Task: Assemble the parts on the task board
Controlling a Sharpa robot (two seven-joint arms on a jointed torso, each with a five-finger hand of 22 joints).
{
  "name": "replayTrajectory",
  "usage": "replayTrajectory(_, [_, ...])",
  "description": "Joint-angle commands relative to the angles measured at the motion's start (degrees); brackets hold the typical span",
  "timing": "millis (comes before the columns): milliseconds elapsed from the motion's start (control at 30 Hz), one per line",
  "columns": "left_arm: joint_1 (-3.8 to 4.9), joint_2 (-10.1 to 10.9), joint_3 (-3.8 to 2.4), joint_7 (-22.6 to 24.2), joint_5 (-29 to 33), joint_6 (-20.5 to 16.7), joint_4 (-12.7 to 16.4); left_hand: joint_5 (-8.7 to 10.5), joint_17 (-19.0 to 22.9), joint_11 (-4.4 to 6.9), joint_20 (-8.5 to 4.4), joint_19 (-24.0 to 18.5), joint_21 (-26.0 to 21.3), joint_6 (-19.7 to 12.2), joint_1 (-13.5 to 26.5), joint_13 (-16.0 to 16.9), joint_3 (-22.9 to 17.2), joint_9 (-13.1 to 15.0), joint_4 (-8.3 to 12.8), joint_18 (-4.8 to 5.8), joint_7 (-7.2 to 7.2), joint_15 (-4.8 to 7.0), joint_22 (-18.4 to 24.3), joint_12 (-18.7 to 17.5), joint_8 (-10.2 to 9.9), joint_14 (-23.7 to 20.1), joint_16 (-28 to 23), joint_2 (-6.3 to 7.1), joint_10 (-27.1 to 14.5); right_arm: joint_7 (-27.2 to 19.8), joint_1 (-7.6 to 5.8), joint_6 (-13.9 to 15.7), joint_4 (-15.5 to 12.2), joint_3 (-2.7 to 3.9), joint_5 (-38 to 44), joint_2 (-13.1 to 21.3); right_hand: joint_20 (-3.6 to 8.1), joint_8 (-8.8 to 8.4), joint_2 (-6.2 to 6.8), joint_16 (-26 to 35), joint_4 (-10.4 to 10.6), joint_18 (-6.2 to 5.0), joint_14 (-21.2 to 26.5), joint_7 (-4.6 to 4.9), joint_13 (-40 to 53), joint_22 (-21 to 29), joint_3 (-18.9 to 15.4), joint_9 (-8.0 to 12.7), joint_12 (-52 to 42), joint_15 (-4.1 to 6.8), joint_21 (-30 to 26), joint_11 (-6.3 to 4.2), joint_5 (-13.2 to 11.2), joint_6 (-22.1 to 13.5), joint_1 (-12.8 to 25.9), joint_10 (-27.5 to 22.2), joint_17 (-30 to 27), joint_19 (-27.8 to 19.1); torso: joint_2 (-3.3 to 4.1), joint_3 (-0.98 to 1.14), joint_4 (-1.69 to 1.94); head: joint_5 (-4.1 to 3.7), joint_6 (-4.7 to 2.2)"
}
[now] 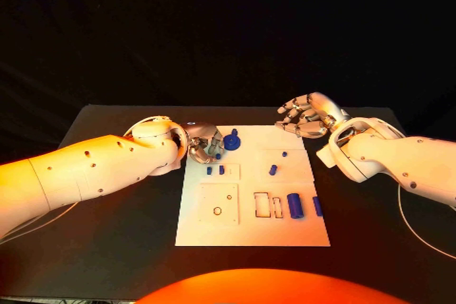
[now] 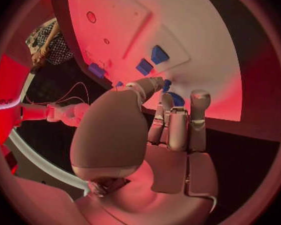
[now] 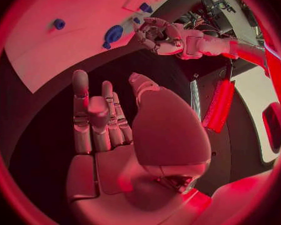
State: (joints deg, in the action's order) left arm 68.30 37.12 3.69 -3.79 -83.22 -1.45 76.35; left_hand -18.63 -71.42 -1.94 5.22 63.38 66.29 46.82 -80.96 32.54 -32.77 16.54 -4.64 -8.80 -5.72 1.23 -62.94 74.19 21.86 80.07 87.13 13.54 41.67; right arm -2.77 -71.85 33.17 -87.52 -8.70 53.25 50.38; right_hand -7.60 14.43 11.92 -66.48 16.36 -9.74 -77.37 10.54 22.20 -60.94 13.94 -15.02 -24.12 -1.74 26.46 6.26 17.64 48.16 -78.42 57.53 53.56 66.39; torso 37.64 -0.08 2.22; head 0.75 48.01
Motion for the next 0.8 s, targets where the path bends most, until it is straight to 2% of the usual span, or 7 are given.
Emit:
replayTrajectory(33, [-0.03,0.0,-0.05,0.7,0.1,0.8,0.2,0.06,-0.2,0.08,-0.04,0.6,0.4,0.3,-0.6,0.1,-0.4,0.1,0.1,0.96,-0.04,-0.09,-0.3,0.4,0.2,0.6,0.3,-0.28,-0.2,-0.6,0.06,-0.2,0.0,0.01,0.2,0.0,-0.01,0.21,0.46,0.3,-0.1,-0.52,0.4,0.44,0.0,0.0,0.2,0.0,0.1,-0.12,-0.2,0.18,0.3,0.0,0.0,-0.2,0.0,-0.3,0.01,0.01,0.00,0.01,0.06])
replayTrajectory(800, [-0.03,0.1,-0.06,0.5,0.1,1.1,0.2,0.04,-0.6,0.07,-0.12,0.9,0.9,0.9,-0.7,0.9,-0.9,0.2,0.3,1.05,-0.32,-0.05,-0.7,1.1,0.2,0.8,0.4,-0.51,0.5,-0.6,0.11,-0.2,0.0,0.01,0.2,-0.1,-0.01,0.21,0.46,0.3,-0.1,-0.52,0.4,0.44,0.0,0.0,0.2,0.0,0.1,-0.12,-0.2,0.18,0.3,0.0,0.0,-0.2,0.0,-0.3,0.01,0.03,-0.01,0.09,0.17])
